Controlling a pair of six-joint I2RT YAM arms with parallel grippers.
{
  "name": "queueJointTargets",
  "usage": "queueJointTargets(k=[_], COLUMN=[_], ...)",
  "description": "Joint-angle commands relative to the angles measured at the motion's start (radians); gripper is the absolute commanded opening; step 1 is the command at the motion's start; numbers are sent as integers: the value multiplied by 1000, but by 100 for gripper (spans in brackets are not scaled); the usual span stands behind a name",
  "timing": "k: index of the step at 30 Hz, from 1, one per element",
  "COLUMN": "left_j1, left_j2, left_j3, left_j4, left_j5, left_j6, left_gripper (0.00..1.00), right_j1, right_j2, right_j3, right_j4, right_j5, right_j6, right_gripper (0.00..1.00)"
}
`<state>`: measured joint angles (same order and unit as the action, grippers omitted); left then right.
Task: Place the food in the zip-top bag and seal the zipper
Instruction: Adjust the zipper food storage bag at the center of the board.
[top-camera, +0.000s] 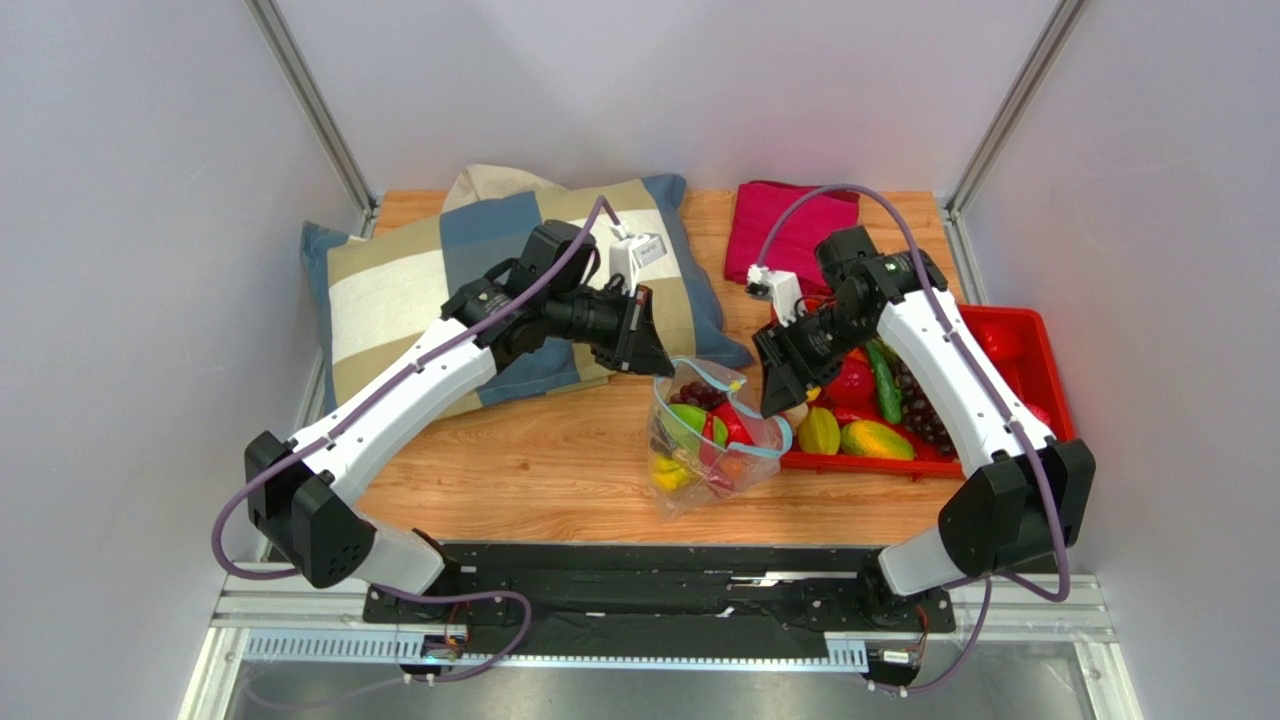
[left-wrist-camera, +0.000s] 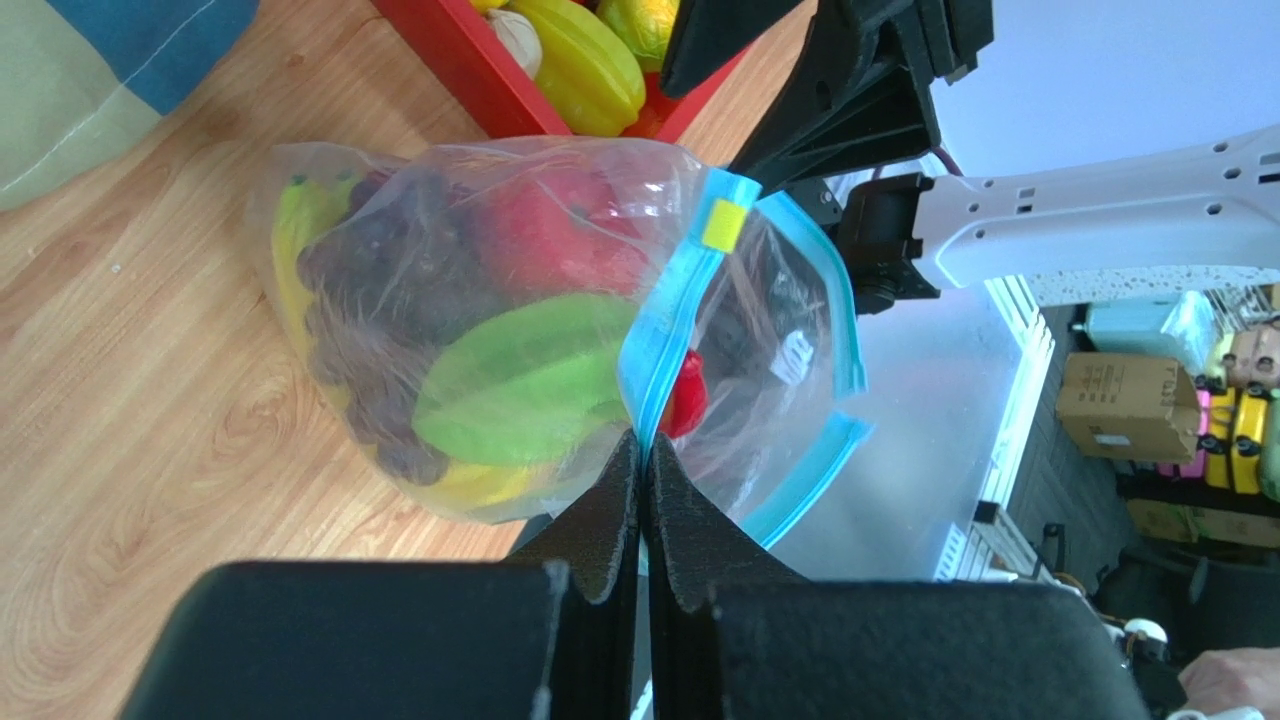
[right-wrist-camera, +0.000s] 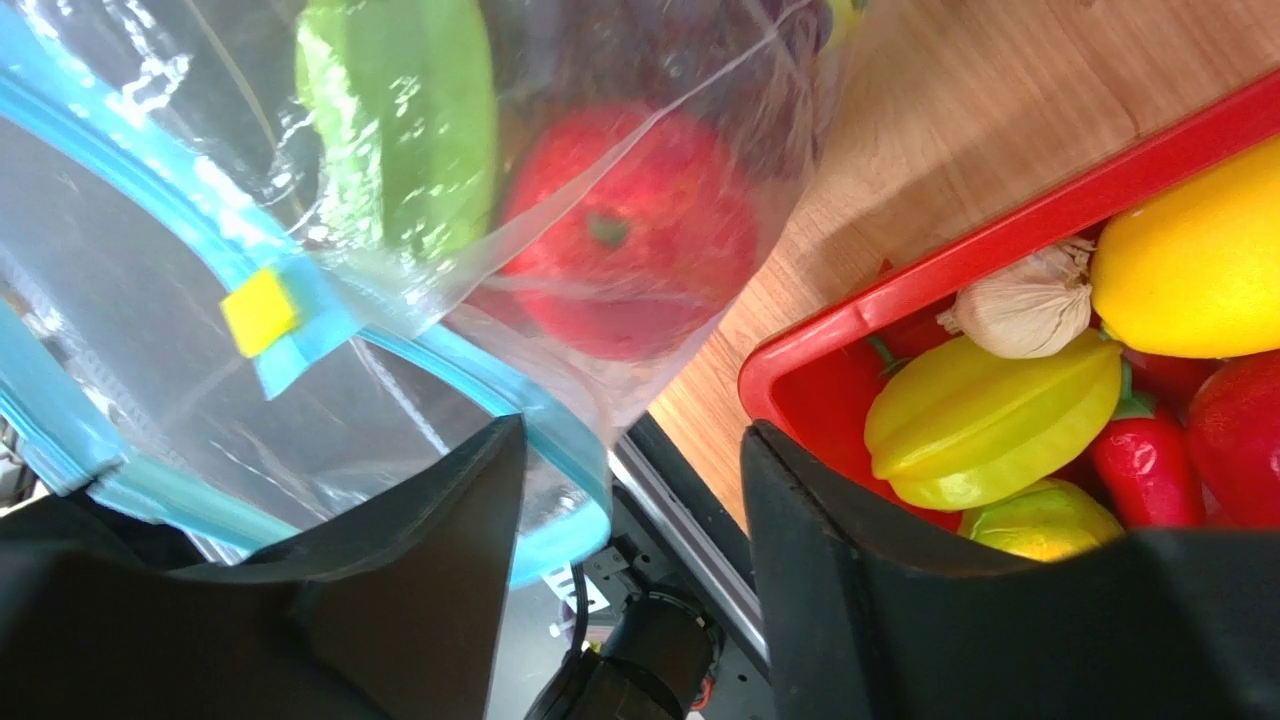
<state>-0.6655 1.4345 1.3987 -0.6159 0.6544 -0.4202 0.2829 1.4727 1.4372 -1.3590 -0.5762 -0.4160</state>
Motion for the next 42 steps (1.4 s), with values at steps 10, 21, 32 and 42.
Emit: queueJointTargets(k=[10, 21, 32, 42], left_j1=[15, 57, 70, -75], left_j2=[-42, -3, -16, -83], left_j3=[-15, -6, -17, -23], left_j4=[51, 90, 87, 68], left_j5=[1, 31, 33, 136], left_j6=[1, -69, -74, 242], left_gripper=[0, 0, 0, 0], right_j1=[-169, -53, 48, 67], right_j2=[-67, -129, -48, 216], right_j3=[147, -24, -31, 443], right_j4=[-252, -167, -170, -144], right_j5=[-184, -172, -50, -117], right_j6=[-47, -27, -52, -127], right_gripper=[77, 66, 15, 0])
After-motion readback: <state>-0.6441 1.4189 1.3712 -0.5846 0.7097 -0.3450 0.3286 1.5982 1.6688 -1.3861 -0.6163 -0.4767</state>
